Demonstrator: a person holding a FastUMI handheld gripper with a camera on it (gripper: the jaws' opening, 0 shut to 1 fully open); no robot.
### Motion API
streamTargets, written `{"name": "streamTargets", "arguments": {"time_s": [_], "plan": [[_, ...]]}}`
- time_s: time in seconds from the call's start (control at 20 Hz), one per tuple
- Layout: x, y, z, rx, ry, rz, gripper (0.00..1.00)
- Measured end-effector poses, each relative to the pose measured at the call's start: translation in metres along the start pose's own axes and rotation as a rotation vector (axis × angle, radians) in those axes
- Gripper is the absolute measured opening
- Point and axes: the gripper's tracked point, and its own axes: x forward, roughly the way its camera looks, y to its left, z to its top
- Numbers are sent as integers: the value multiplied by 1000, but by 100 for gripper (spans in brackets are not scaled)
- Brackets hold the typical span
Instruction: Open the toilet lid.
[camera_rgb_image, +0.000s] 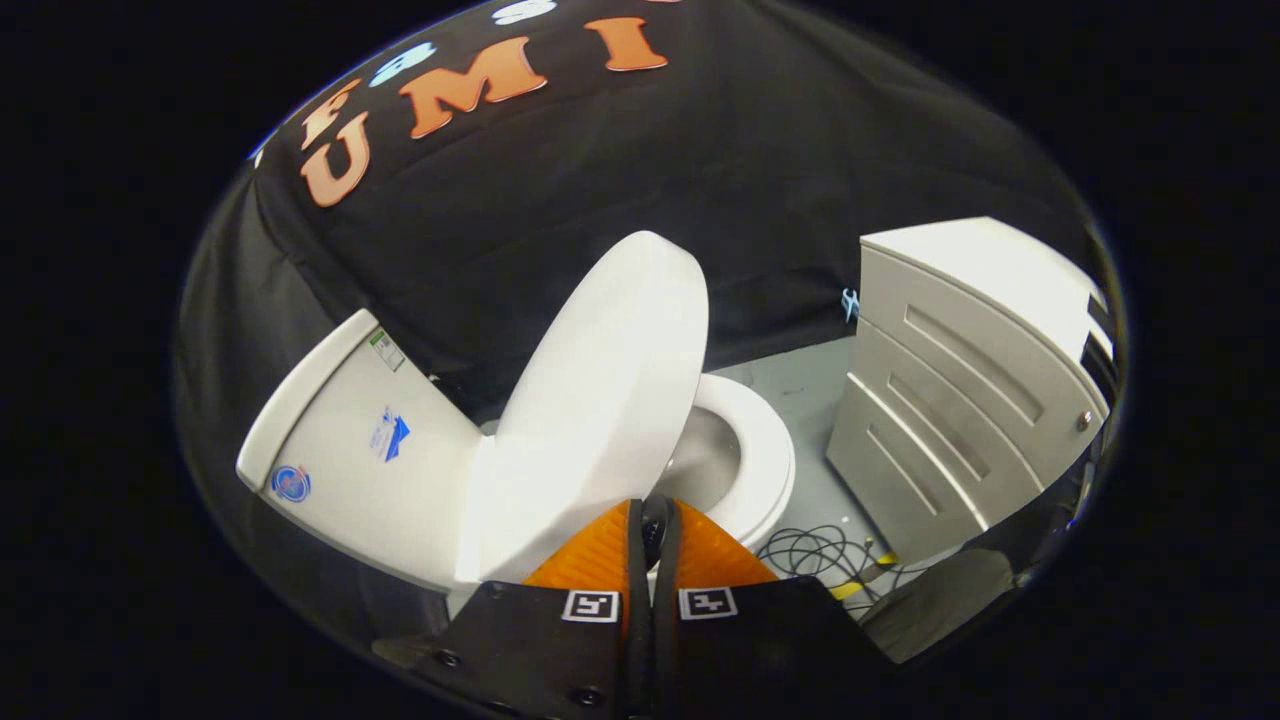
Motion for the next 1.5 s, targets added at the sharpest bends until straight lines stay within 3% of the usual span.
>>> {"name": "streamTargets", "arguments": {"time_s": [0.75, 1.1, 1.35, 1.5], "plan": [[-37, 90, 41, -261, -147, -24, 8], [-55, 157, 54, -323, -192, 1, 8], [-65, 216, 54, -482, -240, 20, 8], [-66, 244, 50, -502, -262, 28, 8]]}}
